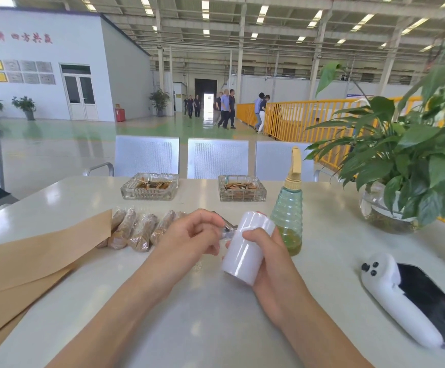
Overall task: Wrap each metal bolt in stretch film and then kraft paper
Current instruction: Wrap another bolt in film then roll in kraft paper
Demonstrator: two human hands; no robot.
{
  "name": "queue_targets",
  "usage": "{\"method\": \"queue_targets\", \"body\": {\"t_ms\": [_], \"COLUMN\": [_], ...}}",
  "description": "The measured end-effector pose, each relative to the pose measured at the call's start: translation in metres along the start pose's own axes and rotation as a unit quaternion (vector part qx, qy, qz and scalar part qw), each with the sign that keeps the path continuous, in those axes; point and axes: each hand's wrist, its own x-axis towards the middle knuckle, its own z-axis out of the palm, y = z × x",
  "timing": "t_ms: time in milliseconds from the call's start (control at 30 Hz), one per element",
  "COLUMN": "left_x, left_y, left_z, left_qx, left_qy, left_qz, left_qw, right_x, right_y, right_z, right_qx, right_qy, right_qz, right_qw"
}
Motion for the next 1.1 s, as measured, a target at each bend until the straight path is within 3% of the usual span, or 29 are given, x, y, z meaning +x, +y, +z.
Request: {"method": "queue_targets", "body": {"t_ms": [200, 333, 600, 767, 967, 1100], "left_x": [0.0, 0.0, 0.004, 0.006, 0.006, 0.008], "left_y": [-0.003, -0.004, -0.007, -0.01, -0.014, -0.019], "left_z": [0.003, 0.001, 0.003, -0.006, -0.018, -0.023], "left_qx": [0.102, 0.155, 0.014, 0.083, 0.199, 0.249], "left_qy": [-0.021, 0.032, 0.089, 0.095, 0.065, 0.045], "left_qz": [0.058, 0.126, 0.105, 0.126, 0.157, 0.152], "left_qw": [0.993, 0.979, 0.99, 0.984, 0.965, 0.956], "right_x": [-0.001, -0.001, 0.002, 0.0, -0.002, -0.003], "right_y": [0.0, 0.003, 0.004, 0.01, 0.008, 0.013], "right_z": [0.003, 0.004, 0.003, 0.003, 0.0, 0.0], "right_qx": [-0.072, -0.097, -0.095, -0.197, -0.405, -0.553], "right_qy": [0.017, 0.02, -0.019, -0.031, -0.027, -0.015], "right_qz": [-0.056, -0.054, -0.03, -0.032, -0.156, -0.227], "right_qw": [0.996, 0.994, 0.995, 0.979, 0.9, 0.801]}}
